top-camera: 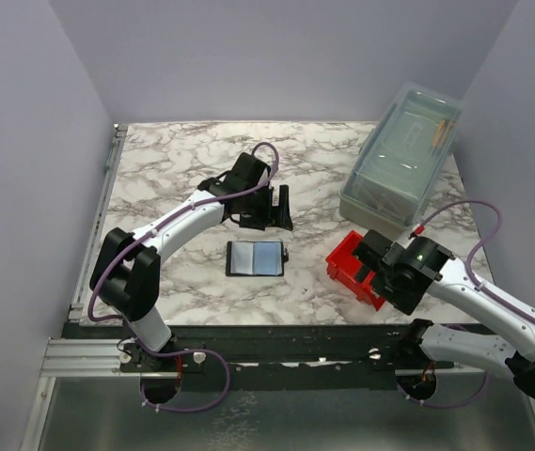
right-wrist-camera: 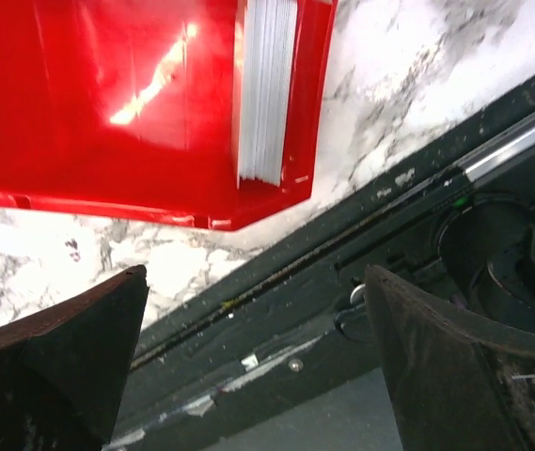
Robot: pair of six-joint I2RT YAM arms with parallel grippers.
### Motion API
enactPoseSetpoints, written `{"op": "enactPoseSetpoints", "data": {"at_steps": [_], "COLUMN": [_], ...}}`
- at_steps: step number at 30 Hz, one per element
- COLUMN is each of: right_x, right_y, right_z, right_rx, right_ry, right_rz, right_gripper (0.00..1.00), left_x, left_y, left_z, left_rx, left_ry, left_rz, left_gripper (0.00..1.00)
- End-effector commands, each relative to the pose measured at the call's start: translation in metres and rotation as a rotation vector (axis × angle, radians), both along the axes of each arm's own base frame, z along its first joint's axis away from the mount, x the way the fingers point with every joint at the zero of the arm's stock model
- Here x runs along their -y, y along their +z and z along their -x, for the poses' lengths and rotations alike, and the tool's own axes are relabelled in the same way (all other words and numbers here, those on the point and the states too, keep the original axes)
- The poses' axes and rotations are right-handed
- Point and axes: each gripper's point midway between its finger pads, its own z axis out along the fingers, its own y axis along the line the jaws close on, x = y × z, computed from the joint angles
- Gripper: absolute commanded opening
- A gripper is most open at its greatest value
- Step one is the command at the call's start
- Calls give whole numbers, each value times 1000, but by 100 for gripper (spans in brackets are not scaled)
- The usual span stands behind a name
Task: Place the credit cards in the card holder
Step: Pick up the credit card from the storage box.
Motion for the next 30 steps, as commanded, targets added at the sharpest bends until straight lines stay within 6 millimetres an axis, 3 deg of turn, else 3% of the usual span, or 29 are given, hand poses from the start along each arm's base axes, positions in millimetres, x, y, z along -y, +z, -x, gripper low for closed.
{"op": "enactPoseSetpoints", "data": {"at_steps": [1,4,10,12,20,30], "right_x": [18,30,55,59,39,46], "right_y": [22,27,8,1,-43,-81], "right_z": [-32,-50,-79,-77,-87,-66], "right_rx": [160,199,116,99,49,-61], "right_ry": [-69,-89,-107,-110,-24,-68], "right_rz": [121,218,325,330,263,264], "right_gripper": [100,100,100,100,93,88], "left_x": [0,1,0,-1,0,1], "left_y": [0,-3,0,0,-1,-1], "left_z": [2,3,3,4,5,6], "left_rx": [27,21,37,41,36,32], "left_ry": [-31,-34,-33,-33,-42,-51], "left_rz": [-5,-1,1,-1,3,11], "left_gripper": [88,88,88,88,88,88]}}
